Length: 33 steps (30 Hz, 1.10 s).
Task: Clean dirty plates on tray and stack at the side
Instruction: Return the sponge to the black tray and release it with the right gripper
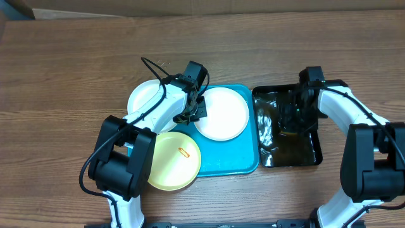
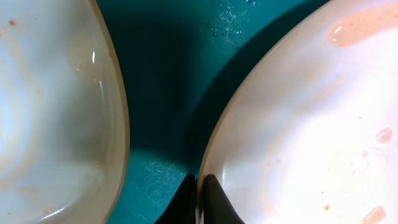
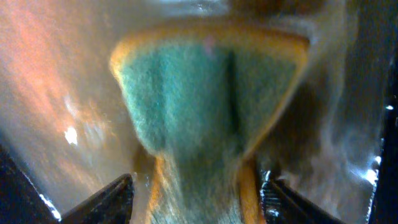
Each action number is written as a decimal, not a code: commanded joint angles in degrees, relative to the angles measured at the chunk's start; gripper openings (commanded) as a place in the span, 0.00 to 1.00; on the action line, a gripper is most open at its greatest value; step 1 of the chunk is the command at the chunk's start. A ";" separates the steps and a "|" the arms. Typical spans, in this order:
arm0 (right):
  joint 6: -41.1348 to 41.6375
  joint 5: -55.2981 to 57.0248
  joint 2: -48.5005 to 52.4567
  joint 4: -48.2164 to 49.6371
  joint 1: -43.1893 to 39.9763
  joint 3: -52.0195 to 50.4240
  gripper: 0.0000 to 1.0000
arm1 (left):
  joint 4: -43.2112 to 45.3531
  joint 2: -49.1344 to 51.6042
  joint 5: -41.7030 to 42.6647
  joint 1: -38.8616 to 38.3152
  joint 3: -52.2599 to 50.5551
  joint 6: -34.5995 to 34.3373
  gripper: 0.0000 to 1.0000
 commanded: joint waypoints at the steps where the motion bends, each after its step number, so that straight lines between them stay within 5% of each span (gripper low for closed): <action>1: -0.13 0.28 2.64 -0.76 -0.26 -2.16 0.07 | 0.02 0.72 0.04 -0.07 -0.31 0.66 0.05; 5: -0.13 0.33 2.64 -0.26 -0.26 -2.12 0.08 | 0.02 0.72 0.04 -0.07 -0.31 0.66 0.05; 6: -0.13 0.33 2.64 0.24 -0.28 -2.03 0.43 | 0.00 0.72 0.04 -0.07 -0.31 0.66 0.04; 8: -0.11 1.16 2.64 1.51 -0.33 -2.01 0.61 | 0.00 0.72 0.04 -0.07 -0.31 0.66 0.04; 20: -0.11 2.67 2.64 9.31 -0.26 -2.03 0.67 | 0.04 0.72 0.02 -0.07 -0.31 0.66 0.05; 23: -0.11 2.64 2.64 9.33 -0.26 -2.21 0.48 | 0.00 0.72 0.04 -0.07 -0.31 0.68 0.05; 25: -0.11 2.64 2.64 9.31 -0.26 -2.34 0.06 | 0.00 0.72 0.02 -0.07 -0.31 0.68 0.05; 27: -0.11 2.60 2.64 9.38 -0.26 -2.40 0.04 | 0.00 0.72 0.02 -0.07 -0.31 0.68 0.05; 28: -0.11 2.62 2.64 9.60 -0.26 -2.40 0.21 | 0.00 0.72 0.02 -0.07 -0.31 0.68 0.05; 29: -0.11 2.62 2.64 10.16 -0.26 -2.40 0.57 | 0.02 0.72 0.02 -0.07 -0.31 0.68 0.06; 30: -0.11 2.62 2.64 10.82 -0.26 -2.38 0.68 | 0.02 0.72 0.02 -0.07 -0.31 0.66 0.06; 33: -0.13 2.64 2.64 14.05 -0.26 -2.38 0.70 | 0.02 0.72 0.02 -0.07 -0.31 0.68 0.09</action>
